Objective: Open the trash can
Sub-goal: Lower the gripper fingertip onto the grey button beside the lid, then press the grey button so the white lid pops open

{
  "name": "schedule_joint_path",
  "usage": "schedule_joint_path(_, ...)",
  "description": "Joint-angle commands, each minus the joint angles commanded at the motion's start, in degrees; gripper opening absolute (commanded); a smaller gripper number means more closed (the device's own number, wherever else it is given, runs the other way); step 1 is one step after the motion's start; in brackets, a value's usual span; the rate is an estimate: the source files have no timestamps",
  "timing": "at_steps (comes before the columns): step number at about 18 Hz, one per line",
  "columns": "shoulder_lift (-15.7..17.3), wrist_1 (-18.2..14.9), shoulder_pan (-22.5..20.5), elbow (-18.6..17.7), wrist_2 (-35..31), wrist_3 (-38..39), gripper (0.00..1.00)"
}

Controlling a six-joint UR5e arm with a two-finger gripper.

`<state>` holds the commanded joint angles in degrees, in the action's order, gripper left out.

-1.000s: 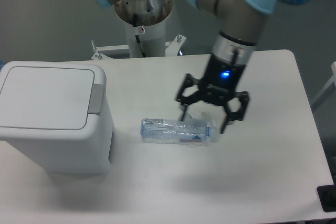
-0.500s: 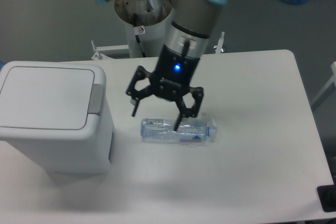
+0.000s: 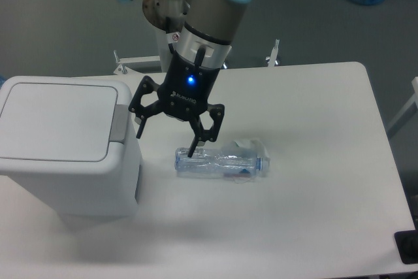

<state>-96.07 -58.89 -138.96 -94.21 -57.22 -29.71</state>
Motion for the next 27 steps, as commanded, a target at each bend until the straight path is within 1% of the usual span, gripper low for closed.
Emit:
schedule_joint_path(2,0.97,0.00,0.00,-1.06,0.00,0.88,1.00)
schedule_joint_path(7,1.76,0.00,0.44,-1.32,0.00,3.86,1.00)
schedule_joint_path(12,1.24,0.44,1.32,-1.68,-0.09,4.22,1.00)
schedule_joint_path(18,1.24,0.53,1.41,-2.55,-0.18,4.13,1.00)
schedule_joint_path(27,1.15,0.53,1.41,-2.55,-0.18,4.13,1.00)
